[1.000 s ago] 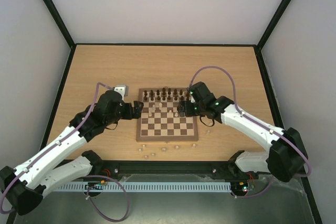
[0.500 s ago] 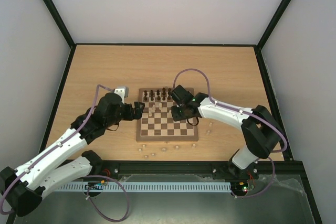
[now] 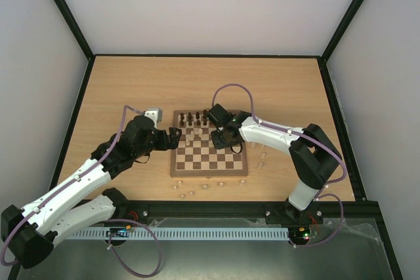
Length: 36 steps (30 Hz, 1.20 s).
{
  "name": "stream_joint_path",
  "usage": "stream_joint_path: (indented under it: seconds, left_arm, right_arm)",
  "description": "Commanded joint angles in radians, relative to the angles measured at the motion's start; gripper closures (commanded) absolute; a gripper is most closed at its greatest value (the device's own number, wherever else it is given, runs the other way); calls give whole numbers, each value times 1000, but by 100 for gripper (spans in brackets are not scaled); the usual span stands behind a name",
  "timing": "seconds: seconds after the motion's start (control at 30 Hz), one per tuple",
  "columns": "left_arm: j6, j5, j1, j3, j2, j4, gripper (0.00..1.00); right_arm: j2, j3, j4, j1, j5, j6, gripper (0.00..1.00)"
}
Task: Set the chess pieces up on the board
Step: Pick up the chess piece from the chessboard.
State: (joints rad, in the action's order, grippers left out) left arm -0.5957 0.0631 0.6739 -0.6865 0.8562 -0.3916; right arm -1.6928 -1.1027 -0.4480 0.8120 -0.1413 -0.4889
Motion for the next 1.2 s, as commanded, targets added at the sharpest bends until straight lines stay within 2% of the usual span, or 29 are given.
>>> stream_joint_path:
  seconds: [0.0,0.23,0.43,0.8,1.17]
  left_arm:
    - [-2,-2,3,12,-4,17,1]
    - [-2,-2,3,13,-4,20,1]
    - [-3,-3,3,16,1,21,1]
    - [-9,-21,3,3,-2,7,1]
    - [0,-29,3,-19,50,29,1]
  right_arm:
    - [-17,-29,-67,3,-20,10,76]
    - [-15,-31,-70,3,-24,20,81]
    - [-18,-33,-75,3,-21,26,94]
    - [149,61,-137,4,-48,-27,94]
    - [230,162,-203,4,-88,-87,91]
